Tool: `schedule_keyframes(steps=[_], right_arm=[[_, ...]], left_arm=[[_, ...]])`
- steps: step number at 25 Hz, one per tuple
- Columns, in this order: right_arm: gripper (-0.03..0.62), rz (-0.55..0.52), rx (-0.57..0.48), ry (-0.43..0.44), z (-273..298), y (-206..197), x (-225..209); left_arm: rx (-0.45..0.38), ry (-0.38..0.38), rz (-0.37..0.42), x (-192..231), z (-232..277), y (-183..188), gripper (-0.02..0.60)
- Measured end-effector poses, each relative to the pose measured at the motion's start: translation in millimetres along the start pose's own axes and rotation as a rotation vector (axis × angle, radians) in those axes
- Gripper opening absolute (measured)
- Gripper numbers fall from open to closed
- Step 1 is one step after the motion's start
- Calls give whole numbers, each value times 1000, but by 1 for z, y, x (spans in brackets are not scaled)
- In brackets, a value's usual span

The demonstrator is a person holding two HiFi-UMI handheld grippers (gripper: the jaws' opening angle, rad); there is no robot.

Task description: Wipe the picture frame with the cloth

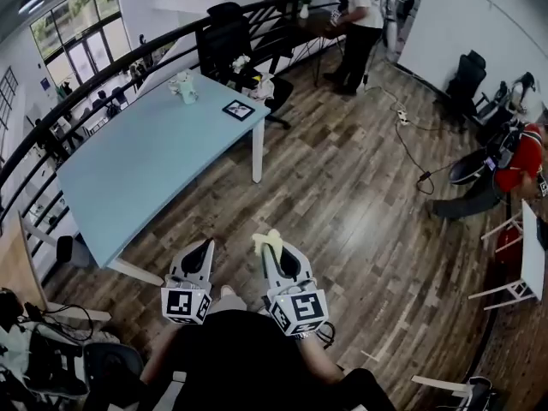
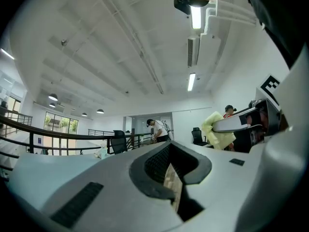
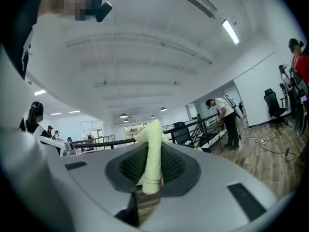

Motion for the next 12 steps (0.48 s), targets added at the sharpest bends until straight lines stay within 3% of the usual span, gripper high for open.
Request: schedule_keyframes(steps=[12], right_arm=[[58,-9,-12,-9,5,1,-13]], left_arm=[[8,-29,-5,-10,21,-5,-3]])
Point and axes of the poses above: the fingertips, and each gripper's own axes: z forward along the fingers, x to its left, y out of its top, the point moved 4 cm from there along -z, backward along the fingers, and after that the axes turned 8 degrees about -y, right-handed, at the moved point
